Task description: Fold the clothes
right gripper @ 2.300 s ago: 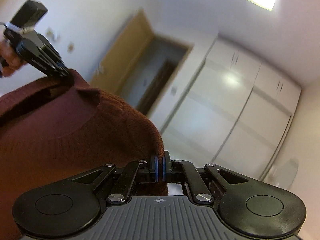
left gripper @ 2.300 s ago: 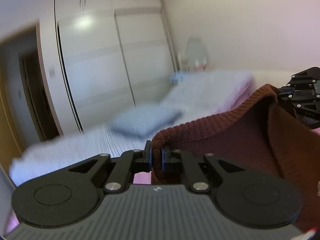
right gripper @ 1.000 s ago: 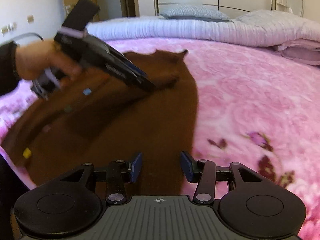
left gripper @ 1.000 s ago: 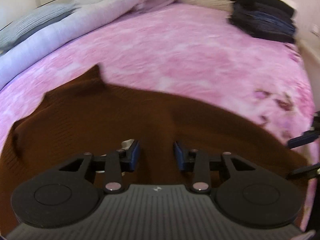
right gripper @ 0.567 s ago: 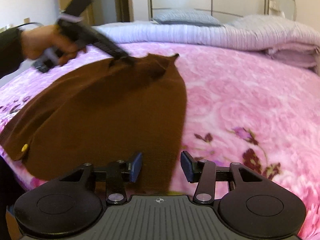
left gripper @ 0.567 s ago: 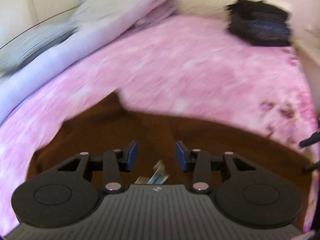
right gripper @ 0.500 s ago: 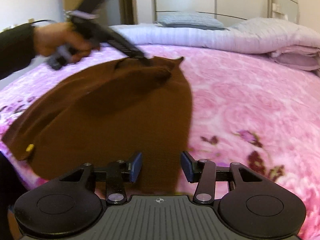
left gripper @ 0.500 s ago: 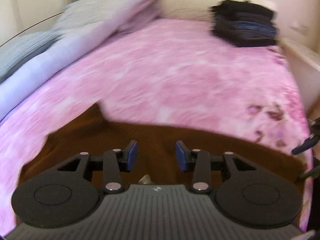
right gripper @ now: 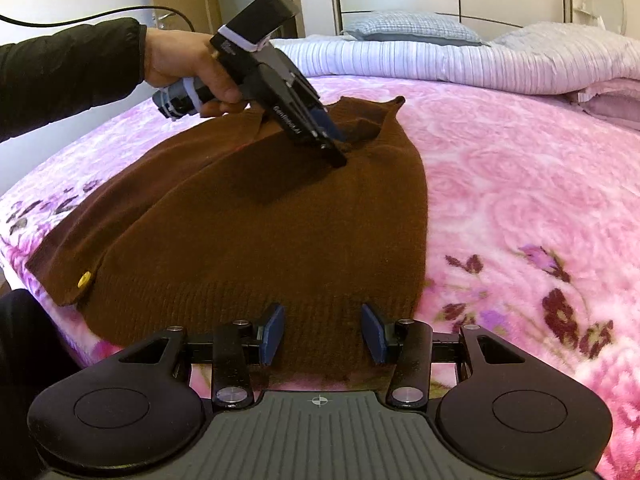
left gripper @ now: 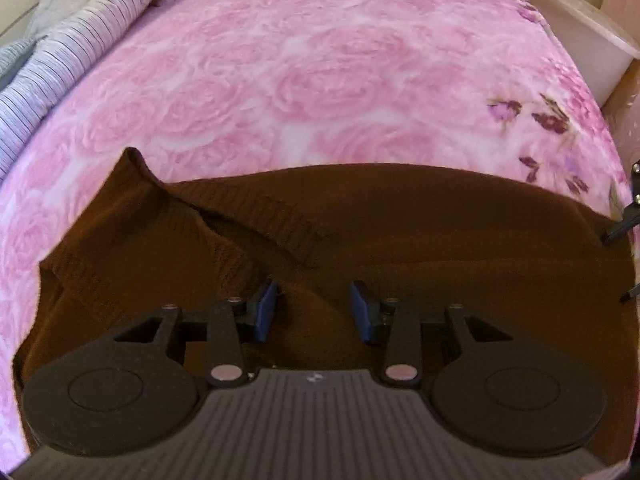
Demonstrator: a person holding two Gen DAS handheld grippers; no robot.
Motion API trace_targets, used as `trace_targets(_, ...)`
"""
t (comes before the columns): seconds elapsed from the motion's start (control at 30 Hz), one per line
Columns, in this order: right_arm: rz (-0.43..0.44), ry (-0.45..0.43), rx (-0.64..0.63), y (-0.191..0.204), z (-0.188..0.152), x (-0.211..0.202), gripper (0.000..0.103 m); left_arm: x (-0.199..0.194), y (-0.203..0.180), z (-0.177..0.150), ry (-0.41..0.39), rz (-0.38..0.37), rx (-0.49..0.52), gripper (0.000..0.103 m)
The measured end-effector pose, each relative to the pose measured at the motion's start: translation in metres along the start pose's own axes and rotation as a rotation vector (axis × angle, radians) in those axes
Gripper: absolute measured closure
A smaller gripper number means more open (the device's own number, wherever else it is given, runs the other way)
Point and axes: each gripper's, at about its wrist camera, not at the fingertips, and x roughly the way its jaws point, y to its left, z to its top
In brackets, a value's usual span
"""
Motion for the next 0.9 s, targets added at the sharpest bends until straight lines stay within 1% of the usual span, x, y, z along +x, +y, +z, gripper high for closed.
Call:
trace_targets(0.07,-0.002,-0.003,0.015,-0.002,0.001,-0.002,0.056,0.004,0.003,0.004,0.001,-0.024,-0.008,0.066)
trace_targets(0.17,-0.008,-0.005,0.035,-0.003,0.0,-0.002,0.056,0.01,0.002,0.013,-0.002,-0.035,0.01,0.066)
trace_targets(0.27,-0.023,0.001,0.031,-0.001,-0.001,-0.001,0.056,0.018,-0.002,0.019,0.033,-0.043,0.034,0.068)
trace_targets(0.33,-0.035,0.005,0.028,0.001,-0.002,0.0,0.058,0.018,-0.003,0.021,0.048,-0.068,0.034,0.083)
trace_targets(0.37,-0.044,0.008,0.024,0.002,-0.002,0.0,0.066,0.018,-0.005,0.022,0.051,-0.067,0.04,0.085)
trace_targets(0.4,-0.06,0.012,0.015,0.003,-0.002,0.001,0.071,0.018,-0.008,0.022,0.052,-0.067,0.046,0.092)
trace_targets(0.43,-0.067,0.012,0.015,0.003,-0.001,0.0,0.086,0.017,-0.01,0.022,0.046,-0.065,0.053,0.094)
trace_targets(0.47,-0.074,0.012,0.015,0.003,-0.001,0.0,0.093,0.014,-0.013,0.021,0.035,-0.061,0.054,0.095)
trace_targets(0.57,-0.087,-0.004,0.021,0.001,-0.001,-0.004,0.096,0.005,-0.013,0.023,-0.032,-0.082,0.007,0.096)
trace_targets(0.7,-0.144,-0.09,0.101,-0.016,-0.003,-0.025,0.097,-0.005,-0.012,0.042,-0.144,-0.105,-0.056,0.097)
trace_targets(0.83,-0.219,-0.166,0.23,-0.044,-0.011,-0.043,0.097,0.008,0.0,0.071,-0.229,-0.116,-0.181,0.098)
trace_targets(0.9,-0.25,-0.171,0.299,-0.059,-0.017,-0.041,0.097,0.015,0.005,0.084,-0.266,-0.12,-0.242,0.098)
